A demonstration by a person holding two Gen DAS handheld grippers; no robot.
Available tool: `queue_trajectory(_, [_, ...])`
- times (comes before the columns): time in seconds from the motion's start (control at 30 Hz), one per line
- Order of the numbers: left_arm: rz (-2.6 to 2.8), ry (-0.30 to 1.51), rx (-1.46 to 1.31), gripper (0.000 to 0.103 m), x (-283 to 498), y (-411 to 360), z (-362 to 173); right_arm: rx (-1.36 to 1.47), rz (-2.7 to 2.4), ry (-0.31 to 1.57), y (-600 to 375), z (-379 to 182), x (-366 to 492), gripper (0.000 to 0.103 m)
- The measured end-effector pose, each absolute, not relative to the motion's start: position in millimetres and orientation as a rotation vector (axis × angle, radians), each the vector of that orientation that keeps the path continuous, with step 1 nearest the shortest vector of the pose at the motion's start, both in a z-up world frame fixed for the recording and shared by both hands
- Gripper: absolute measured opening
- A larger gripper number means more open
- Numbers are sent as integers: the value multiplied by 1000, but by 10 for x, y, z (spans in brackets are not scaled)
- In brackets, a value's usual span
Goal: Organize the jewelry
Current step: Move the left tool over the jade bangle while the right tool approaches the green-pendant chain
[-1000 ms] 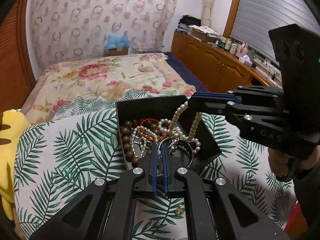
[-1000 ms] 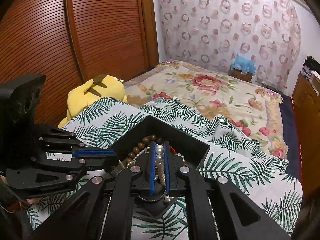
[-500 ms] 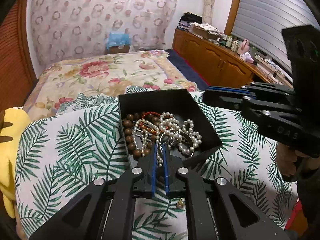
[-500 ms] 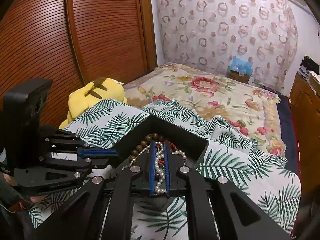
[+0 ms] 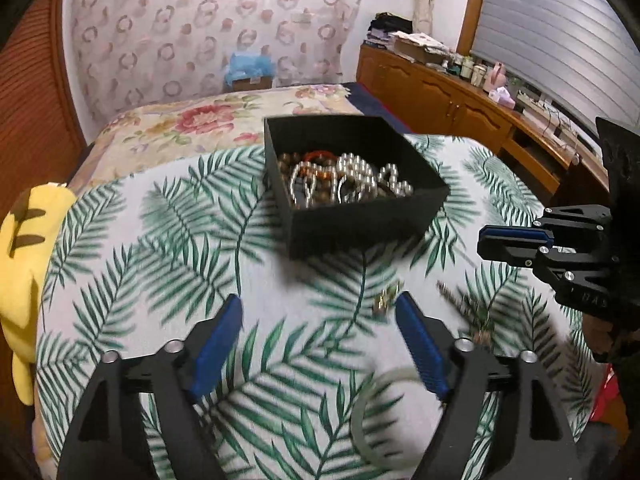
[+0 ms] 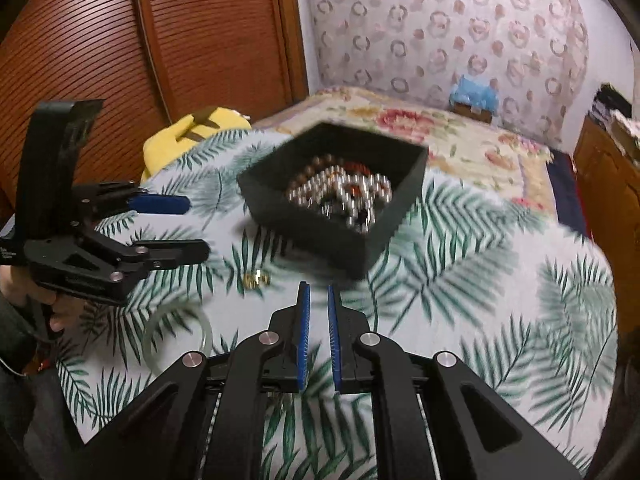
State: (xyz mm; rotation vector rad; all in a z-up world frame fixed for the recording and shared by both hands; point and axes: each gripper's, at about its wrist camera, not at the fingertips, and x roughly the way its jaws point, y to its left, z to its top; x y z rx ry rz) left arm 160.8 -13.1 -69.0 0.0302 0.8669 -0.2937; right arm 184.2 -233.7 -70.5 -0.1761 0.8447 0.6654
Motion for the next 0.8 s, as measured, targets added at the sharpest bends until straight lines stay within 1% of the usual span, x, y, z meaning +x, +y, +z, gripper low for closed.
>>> queue_trajectory(0.07, [-300,876,28,85,1550,-132,-748,-188,645,852,-2354,-774,1806,16])
queue_trajectory(0.1, [-300,879,29,86,1538,-137,-762,-190,643,856,-2360,-797,1797,23])
queue_trajectory(0.13, [-300,885,32,86,1513,-140,-791,-190,640,862,-2367,-829,1781,25])
queue_trajectory(0.33, [-297,889,35,86,1401,-159,-847,-168,611,874,-2409,-919,1668,25])
queue_trajectory(0.4, [-292,890,47,93,1363,-181,-865,-168,604,877,-2424,-940,1618,25])
queue_trajectory(0.43, [-291,886,51,93,1332,-193,-876,-165,604,880,-2431,-950,1603,25])
queue_trajectory(0.8, [-271,837,42,93,1093,-196,-933,-157,618,831,-2423,-958,1423,25])
